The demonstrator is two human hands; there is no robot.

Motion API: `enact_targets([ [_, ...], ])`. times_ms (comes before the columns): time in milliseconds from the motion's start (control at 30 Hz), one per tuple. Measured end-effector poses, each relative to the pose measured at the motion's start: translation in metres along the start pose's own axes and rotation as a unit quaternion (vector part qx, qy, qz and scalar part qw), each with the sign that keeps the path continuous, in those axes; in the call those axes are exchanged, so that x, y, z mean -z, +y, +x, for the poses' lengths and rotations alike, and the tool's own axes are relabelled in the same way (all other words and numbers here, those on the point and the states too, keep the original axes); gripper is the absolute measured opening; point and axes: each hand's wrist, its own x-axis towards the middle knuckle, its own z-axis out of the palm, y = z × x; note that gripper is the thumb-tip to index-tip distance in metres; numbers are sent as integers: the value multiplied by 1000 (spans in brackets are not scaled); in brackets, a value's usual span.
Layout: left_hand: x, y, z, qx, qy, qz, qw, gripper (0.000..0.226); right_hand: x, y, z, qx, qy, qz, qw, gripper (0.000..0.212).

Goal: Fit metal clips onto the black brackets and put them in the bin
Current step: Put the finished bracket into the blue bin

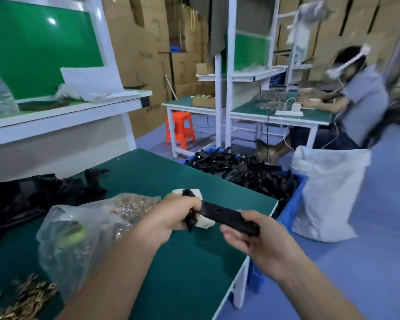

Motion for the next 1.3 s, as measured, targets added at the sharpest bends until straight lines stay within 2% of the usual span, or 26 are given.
enact_targets([
  [100, -25, 7, 17, 45, -52, -150, 986, 10, 9, -28, 22, -31, 55, -14, 998, 11],
  [167, -33, 20, 27, 60, -91, -253, 961, 32, -2, -65, 57, -2, 85, 29, 996, 13],
  [200, -34, 28, 31, 53, -94, -271, 957, 40, -11, -87, 75, 20, 86, 56, 995, 17],
  [267, -35, 42, 33, 12, -48, -232, 971, 36, -32, -119, 102, 35, 80, 69, 994, 27],
  [300, -34, 46, 32, -17, -11, -185, 982, 27, -38, -122, 111, 21, 72, 32, 997, 31],
  [367, -27, 50, 29, -79, 49, -92, 991, 15, -47, -102, 125, -29, 57, -114, 991, 31],
  [433, -9, 49, 26, -138, 83, -20, 987, 25, -65, -65, 132, -45, 17, -275, 960, 13],
  [467, 2, 49, 23, -163, 95, 11, 982, 29, -77, -47, 134, -34, -15, -316, 948, 7],
  [533, 27, 45, 22, -193, 138, 41, 970, 33, -107, -16, 134, -3, -72, -328, 942, 8],
  [667, 72, 23, 15, -195, 198, 49, 959, 34, -165, 33, 120, 36, -136, -331, 933, 18],
  [733, 98, 15, 3, -205, 211, 62, 954, 41, -191, 51, 109, 48, -154, -357, 920, 24],
  [833, 146, 3, -23, -221, 249, 81, 939, 43, -225, 79, 88, 34, -201, -401, 893, 20],
  [933, 203, -21, -53, -216, 311, 101, 920, 39, -260, 115, 74, 16, -278, -442, 853, 16],
  [1000, 242, -44, -74, -188, 363, 113, 906, 34, -285, 145, 67, 21, -312, -478, 821, 22],
  [1033, 260, -57, -85, -170, 386, 126, 898, 32, -297, 161, 66, 25, -328, -516, 791, 30],
  [1133, 303, -105, -120, -90, 408, 171, 892, 35, -328, 208, 61, 16, -391, -654, 647, 72],
  [1167, 314, -123, -131, -58, 401, 181, 896, 34, -337, 223, 59, 13, -403, -677, 616, 79],
  [1300, 337, -188, -163, 26, 380, 221, 898, 18, -364, 275, 58, 51, -410, -734, 540, 82],
])
